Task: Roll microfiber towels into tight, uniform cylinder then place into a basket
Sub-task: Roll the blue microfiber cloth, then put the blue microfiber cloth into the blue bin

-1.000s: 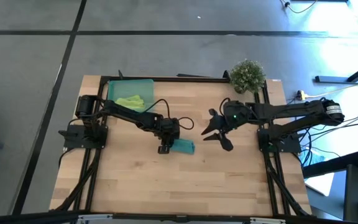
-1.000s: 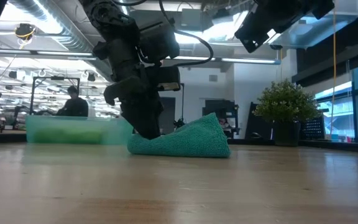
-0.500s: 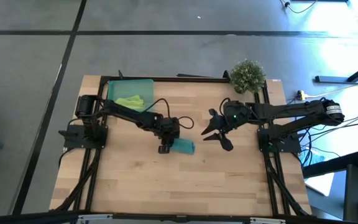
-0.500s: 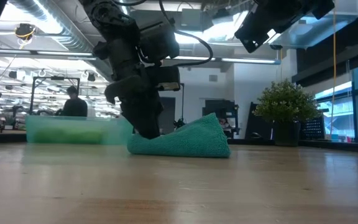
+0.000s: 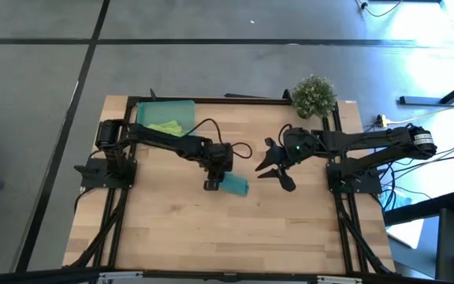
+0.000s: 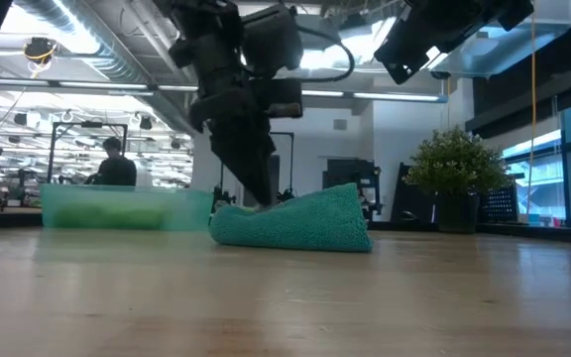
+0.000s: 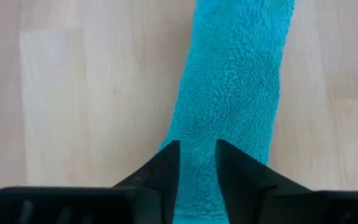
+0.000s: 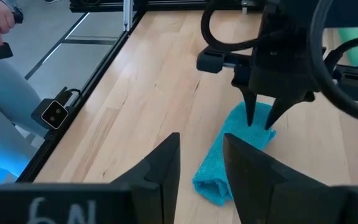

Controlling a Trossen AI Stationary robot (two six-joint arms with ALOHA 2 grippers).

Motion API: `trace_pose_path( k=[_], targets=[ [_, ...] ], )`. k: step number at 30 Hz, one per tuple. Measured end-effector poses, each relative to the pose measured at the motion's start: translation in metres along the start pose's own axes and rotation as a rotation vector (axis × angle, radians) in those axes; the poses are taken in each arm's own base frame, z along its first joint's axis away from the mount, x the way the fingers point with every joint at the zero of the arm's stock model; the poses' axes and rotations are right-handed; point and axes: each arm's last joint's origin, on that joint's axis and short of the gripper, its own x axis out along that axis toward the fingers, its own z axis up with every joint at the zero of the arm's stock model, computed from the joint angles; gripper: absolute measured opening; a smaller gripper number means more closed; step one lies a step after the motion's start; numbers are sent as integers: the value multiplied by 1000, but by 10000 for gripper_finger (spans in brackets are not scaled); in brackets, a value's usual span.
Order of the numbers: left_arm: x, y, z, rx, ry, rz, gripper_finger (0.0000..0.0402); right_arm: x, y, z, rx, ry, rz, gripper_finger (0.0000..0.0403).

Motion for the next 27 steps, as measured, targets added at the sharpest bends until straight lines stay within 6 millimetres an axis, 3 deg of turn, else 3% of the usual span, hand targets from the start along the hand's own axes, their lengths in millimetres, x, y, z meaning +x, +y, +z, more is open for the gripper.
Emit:
trace_pose_path(
  k=[7, 17, 27],
  targets=[
    [-12, -3, 11, 43, 12, 12, 195, 0, 0, 0, -1, 0, 0, 122],
    [-11, -10, 11, 60, 14, 21, 382, 0, 0, 0, -1, 1, 0, 122],
    [13, -20, 17, 73, -23, 16, 398, 0, 0, 0, -2, -3, 0, 122]
  ],
)
